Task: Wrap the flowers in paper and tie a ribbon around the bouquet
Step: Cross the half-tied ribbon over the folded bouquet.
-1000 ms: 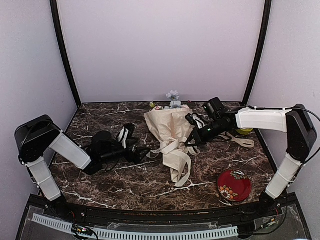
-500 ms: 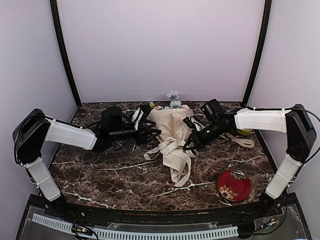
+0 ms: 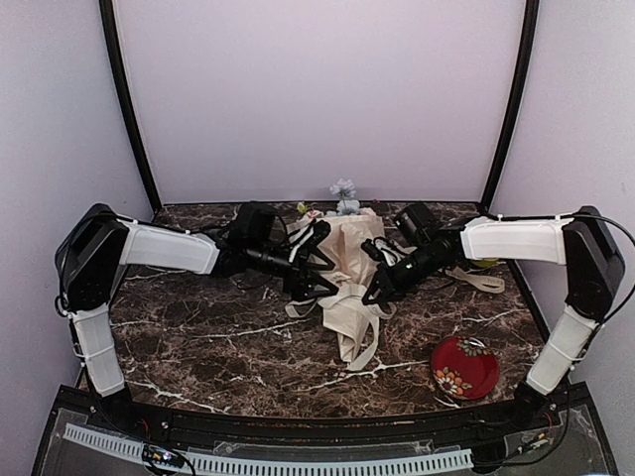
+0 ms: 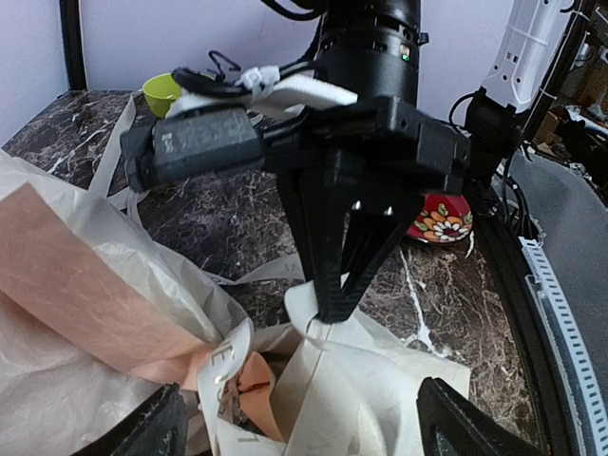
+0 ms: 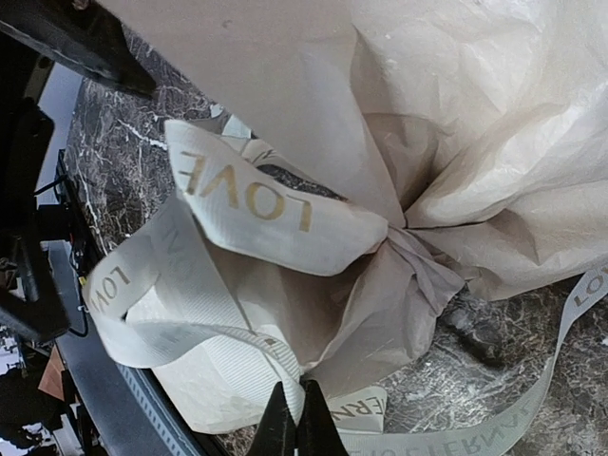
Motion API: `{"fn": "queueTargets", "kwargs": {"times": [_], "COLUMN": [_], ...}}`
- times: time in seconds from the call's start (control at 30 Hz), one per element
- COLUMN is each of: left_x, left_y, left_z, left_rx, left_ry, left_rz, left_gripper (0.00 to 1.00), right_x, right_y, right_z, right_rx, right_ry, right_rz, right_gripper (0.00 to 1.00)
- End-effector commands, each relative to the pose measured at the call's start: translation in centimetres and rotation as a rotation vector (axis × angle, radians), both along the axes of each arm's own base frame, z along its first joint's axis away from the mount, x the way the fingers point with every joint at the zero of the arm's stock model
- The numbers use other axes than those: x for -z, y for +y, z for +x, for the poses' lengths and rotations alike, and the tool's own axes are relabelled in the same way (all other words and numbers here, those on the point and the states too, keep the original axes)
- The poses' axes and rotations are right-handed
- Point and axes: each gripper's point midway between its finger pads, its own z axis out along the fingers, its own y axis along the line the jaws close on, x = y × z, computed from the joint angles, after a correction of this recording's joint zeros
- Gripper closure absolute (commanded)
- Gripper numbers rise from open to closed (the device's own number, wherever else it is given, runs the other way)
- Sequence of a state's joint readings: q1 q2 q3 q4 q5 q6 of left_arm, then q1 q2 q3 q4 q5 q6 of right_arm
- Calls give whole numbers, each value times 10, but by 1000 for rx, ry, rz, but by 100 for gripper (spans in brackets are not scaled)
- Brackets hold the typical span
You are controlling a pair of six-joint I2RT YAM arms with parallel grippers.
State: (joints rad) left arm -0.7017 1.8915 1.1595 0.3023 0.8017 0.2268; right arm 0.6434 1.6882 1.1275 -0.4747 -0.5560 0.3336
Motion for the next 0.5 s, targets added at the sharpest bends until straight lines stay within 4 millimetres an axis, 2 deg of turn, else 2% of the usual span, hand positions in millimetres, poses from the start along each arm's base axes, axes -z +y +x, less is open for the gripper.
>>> {"fn": "queueTargets", "kwargs": {"times": [0.0, 0.07, 0.17, 0.47], "left_x": [4, 11, 12, 24], "left_y": [1, 1, 0, -4], "left_z": [-1, 8, 12, 25], "left_rx": [54, 18, 5, -20], "left_ry": [53, 45, 22, 22], "left_rz": [38, 72, 76, 126], "left_gripper": [13, 13, 14, 17], "right_x": [8, 12, 3, -2], "right_y": [2, 0, 6, 11], "right_z": [2, 1, 10, 23], "right_rx": [-5, -9, -10, 0], "right_ry": [-11, -8, -36, -69], "right_rz": [-39, -53, -42, -46], "right_gripper": [100, 100, 100, 100]}}
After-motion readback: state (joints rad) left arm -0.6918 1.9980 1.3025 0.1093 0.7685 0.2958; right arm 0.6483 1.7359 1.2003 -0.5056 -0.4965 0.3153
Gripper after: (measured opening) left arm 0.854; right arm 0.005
